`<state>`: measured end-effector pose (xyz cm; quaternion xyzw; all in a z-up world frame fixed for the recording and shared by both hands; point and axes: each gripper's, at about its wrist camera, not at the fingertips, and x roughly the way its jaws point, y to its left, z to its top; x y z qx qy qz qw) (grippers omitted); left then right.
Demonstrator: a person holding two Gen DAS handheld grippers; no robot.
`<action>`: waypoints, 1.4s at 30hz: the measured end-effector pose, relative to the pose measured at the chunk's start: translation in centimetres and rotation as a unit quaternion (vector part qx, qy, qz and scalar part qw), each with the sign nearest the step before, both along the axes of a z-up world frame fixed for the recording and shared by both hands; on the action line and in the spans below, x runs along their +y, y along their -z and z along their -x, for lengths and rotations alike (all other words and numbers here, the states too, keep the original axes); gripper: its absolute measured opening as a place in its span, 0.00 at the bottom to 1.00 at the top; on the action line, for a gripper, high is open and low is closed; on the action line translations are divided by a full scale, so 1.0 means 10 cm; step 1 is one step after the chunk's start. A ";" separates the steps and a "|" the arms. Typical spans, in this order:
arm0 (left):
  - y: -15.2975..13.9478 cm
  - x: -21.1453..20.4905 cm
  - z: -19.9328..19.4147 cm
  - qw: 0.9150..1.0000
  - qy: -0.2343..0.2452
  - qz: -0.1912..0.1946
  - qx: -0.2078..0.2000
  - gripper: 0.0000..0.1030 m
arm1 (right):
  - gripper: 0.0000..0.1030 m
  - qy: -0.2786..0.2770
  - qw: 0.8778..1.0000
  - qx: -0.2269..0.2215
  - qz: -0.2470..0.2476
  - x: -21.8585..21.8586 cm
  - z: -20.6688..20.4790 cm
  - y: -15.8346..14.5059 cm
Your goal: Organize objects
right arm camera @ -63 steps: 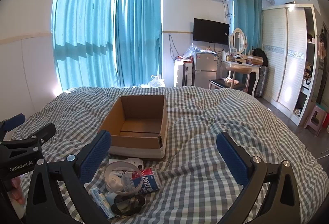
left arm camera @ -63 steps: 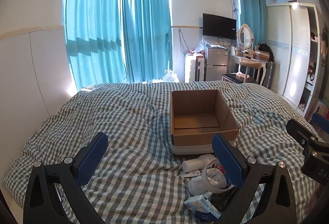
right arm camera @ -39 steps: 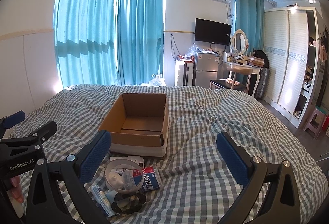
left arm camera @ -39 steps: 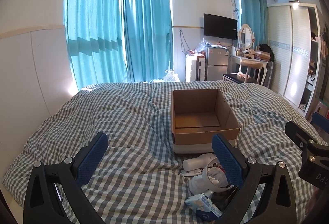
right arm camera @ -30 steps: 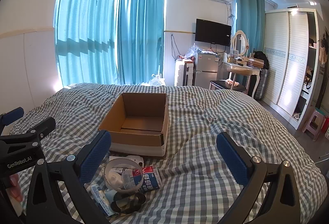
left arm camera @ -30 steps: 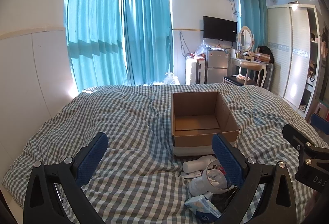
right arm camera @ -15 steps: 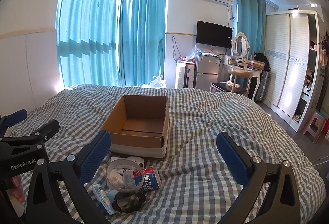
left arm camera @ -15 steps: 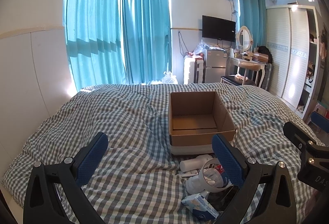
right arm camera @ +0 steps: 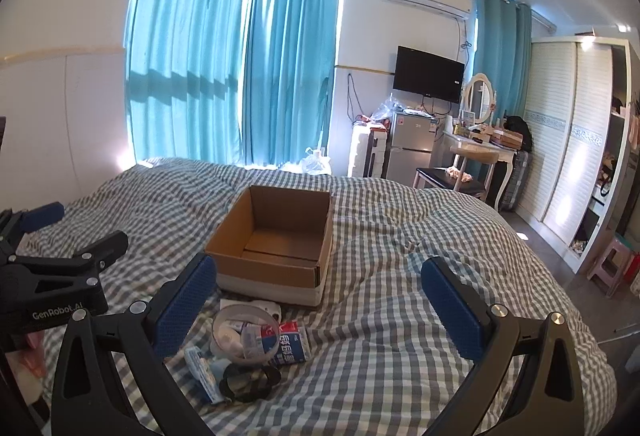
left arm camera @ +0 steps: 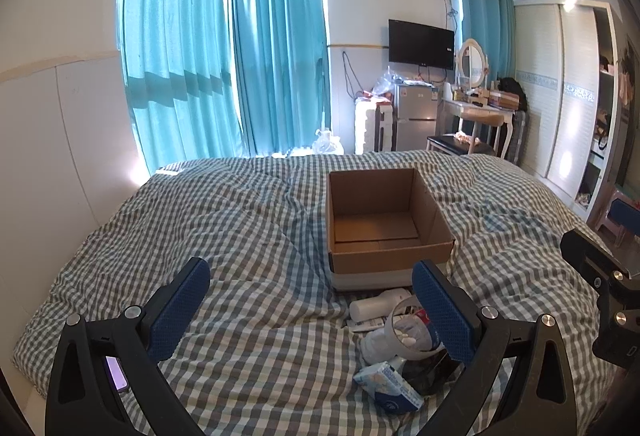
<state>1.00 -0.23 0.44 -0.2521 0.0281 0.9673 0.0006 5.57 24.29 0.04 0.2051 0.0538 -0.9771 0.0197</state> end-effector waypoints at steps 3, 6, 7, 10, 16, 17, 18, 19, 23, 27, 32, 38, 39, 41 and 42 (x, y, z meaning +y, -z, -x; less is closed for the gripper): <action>0.10 0.04 0.02 1.000 0.008 0.004 -0.015 1.00 | 1.00 -0.005 1.000 -0.009 -0.003 0.00 0.01 0.05; 0.26 0.09 0.06 0.999 0.017 0.006 -0.037 1.00 | 1.00 -0.003 1.000 -0.019 -0.005 0.03 0.04 0.15; 0.34 0.10 0.09 0.999 0.020 0.006 -0.048 1.00 | 1.00 -0.001 1.000 -0.023 -0.006 0.04 0.05 0.19; 0.59 0.14 0.16 0.996 0.026 -0.001 -0.085 1.00 | 1.00 0.004 0.999 -0.040 -0.009 0.07 0.12 0.33; 1.15 0.26 0.27 0.987 0.043 -0.007 -0.158 0.99 | 1.00 0.010 0.997 -0.078 -0.006 0.15 0.25 0.63; 1.23 0.28 0.28 0.984 0.050 -0.010 -0.170 0.99 | 1.00 0.011 0.996 -0.084 -0.006 0.15 0.27 0.68; 1.28 0.30 0.30 0.982 0.055 -0.011 -0.180 0.97 | 1.00 0.012 0.996 -0.090 -0.006 0.16 0.29 0.74; 1.35 0.33 0.32 0.980 0.059 -0.011 -0.191 0.92 | 1.00 0.012 0.995 -0.095 -0.004 0.16 0.31 0.78; 1.53 0.39 0.37 0.971 0.075 -0.018 -0.228 0.82 | 1.00 0.013 0.994 -0.109 -0.003 0.15 0.36 0.91; 1.62 0.40 0.44 0.964 0.088 -0.052 -0.245 0.82 | 1.00 0.012 0.993 -0.120 -0.001 0.15 0.40 0.99; 1.72 0.48 0.48 0.953 0.121 -0.074 -0.267 0.67 | 1.00 0.013 0.991 -0.134 -0.002 0.14 0.45 1.09; 1.73 0.47 0.46 0.950 0.133 -0.089 -0.267 0.55 | 1.00 0.012 0.990 -0.139 0.003 0.15 0.45 1.10; 1.70 0.45 0.45 0.951 0.130 -0.090 -0.265 0.55 | 1.00 0.011 0.990 -0.140 0.003 0.15 0.45 1.11; 1.61 0.41 0.43 0.957 0.119 -0.088 -0.250 0.55 | 1.00 0.006 0.989 -0.145 0.006 0.13 0.46 1.13; 1.56 0.38 0.41 0.960 0.113 -0.084 -0.240 0.55 | 1.00 0.002 0.989 -0.148 0.008 0.13 0.46 1.14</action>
